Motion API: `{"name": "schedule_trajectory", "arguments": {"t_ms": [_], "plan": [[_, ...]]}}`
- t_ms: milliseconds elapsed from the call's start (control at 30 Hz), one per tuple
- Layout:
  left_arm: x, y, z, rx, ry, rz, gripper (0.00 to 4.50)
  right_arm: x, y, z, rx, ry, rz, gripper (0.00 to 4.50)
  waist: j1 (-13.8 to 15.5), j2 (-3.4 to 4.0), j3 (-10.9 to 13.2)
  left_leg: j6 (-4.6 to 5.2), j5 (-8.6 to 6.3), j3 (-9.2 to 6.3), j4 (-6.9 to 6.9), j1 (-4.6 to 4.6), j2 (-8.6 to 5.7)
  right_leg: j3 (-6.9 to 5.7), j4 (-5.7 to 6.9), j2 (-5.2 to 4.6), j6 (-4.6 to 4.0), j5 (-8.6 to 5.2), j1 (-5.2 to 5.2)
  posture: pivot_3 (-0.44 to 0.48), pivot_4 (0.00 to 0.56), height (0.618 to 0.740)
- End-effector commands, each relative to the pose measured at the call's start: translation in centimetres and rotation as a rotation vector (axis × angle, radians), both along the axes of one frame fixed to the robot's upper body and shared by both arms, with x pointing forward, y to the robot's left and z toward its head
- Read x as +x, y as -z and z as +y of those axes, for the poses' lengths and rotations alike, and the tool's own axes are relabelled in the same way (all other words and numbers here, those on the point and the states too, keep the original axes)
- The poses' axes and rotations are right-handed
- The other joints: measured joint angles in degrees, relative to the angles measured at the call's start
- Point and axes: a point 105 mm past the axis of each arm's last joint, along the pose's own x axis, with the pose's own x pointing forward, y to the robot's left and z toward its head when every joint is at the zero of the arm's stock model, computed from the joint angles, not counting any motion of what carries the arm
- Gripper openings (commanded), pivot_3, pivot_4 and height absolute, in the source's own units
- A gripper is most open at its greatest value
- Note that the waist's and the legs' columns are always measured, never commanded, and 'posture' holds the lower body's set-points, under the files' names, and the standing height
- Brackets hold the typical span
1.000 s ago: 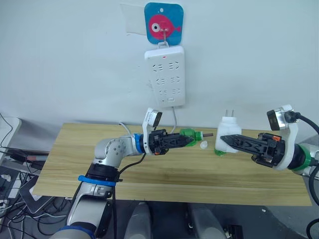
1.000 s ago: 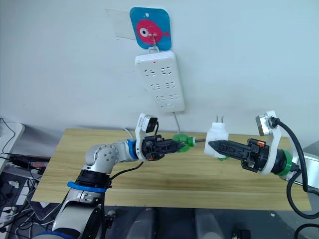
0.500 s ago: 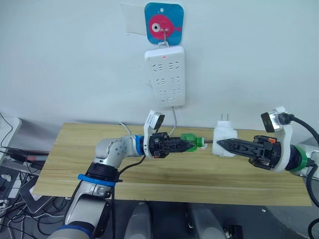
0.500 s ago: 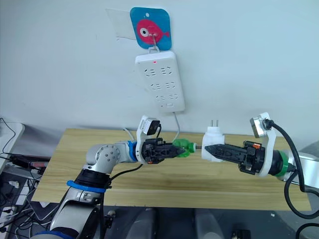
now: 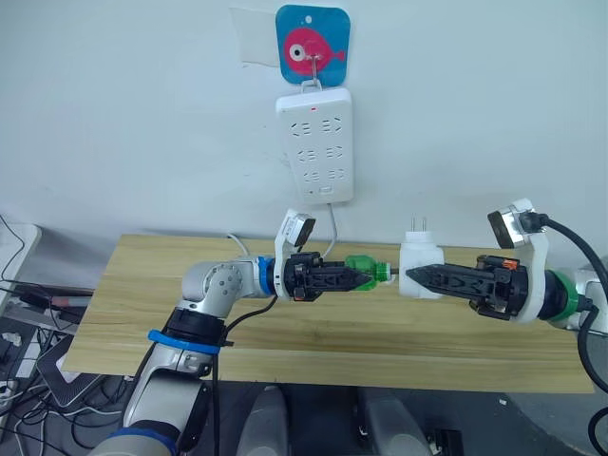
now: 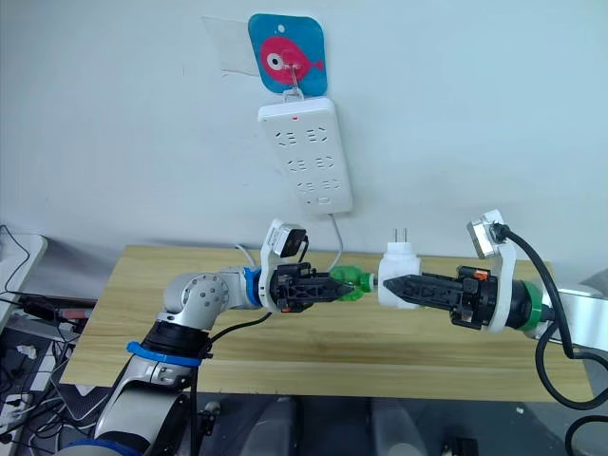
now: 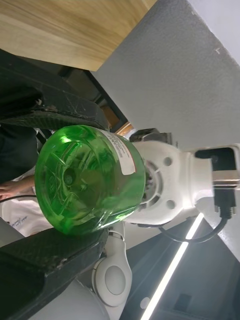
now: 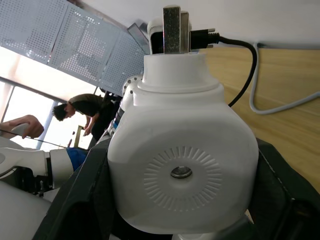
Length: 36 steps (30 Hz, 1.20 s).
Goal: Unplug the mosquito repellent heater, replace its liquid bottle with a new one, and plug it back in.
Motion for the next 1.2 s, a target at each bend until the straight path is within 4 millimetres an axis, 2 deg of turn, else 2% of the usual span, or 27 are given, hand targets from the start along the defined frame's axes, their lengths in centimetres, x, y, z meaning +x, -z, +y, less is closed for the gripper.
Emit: {"name": "schedule_trajectory", "arguments": {"t_ms": [33,367,1200], "plan": [[-1.0,-0.9,-0.2,-0.030,0.050,-0.033,2.34,0.2,-1.1,-0.1,0.031,0.003,-0.026,2.98,0.0,0.00,0.0,0.00,0.00,0.01,0.00,0.00,0.00,0.01,0.00,0.00,0.00,0.00,0.00,-0.089,0.231,0.740],[-0.7,-0.9,-0.5,-0.036,0.037,-0.042,2.34,-0.9,-0.5,0.5,-0.006,-0.054,-0.014,2.98,0.0,0.01,0.0,0.00,0.00,0.00,0.01,0.00,0.00,0.00,0.01,0.00,0.00,0.00,0.00,-0.090,0.221,0.740],[-0.5,-0.8,-0.6,-0.032,0.028,-0.053,2.34,-0.9,-0.8,0.7,-0.015,-0.074,-0.024,2.98,0.0,0.02,0.0,-0.04,0.02,-0.01,0.06,0.00,-0.01,-0.02,0.08,-0.01,0.00,0.00,0.00,-0.084,0.207,0.740]]}}
